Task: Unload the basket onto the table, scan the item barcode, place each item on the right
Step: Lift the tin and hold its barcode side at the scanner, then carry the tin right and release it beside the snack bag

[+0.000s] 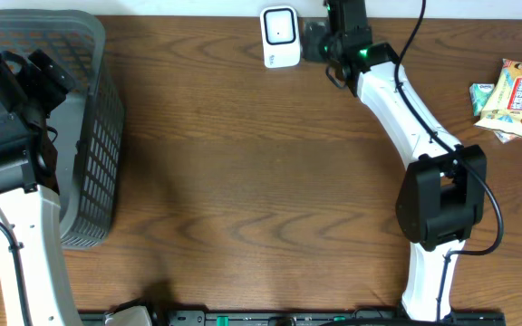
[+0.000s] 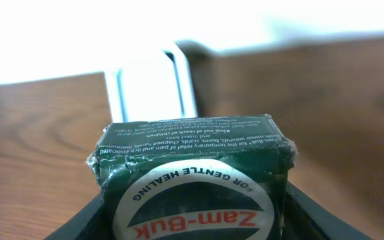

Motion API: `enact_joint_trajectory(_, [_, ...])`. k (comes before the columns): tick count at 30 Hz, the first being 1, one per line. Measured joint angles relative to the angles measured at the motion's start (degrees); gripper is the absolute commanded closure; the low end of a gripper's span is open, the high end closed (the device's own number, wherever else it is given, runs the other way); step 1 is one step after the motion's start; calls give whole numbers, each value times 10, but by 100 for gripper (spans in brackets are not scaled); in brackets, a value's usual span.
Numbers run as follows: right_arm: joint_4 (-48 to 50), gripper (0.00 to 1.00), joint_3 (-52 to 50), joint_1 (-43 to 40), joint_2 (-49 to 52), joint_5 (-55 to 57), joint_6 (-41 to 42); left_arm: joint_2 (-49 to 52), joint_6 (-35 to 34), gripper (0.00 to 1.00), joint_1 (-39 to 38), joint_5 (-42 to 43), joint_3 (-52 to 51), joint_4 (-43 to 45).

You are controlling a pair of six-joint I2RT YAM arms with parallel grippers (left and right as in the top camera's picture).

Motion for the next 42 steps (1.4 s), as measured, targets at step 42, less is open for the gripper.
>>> enact_joint_trajectory(42, [204,55,211,65,242,132,-146,0,0,2,0,0,0,0])
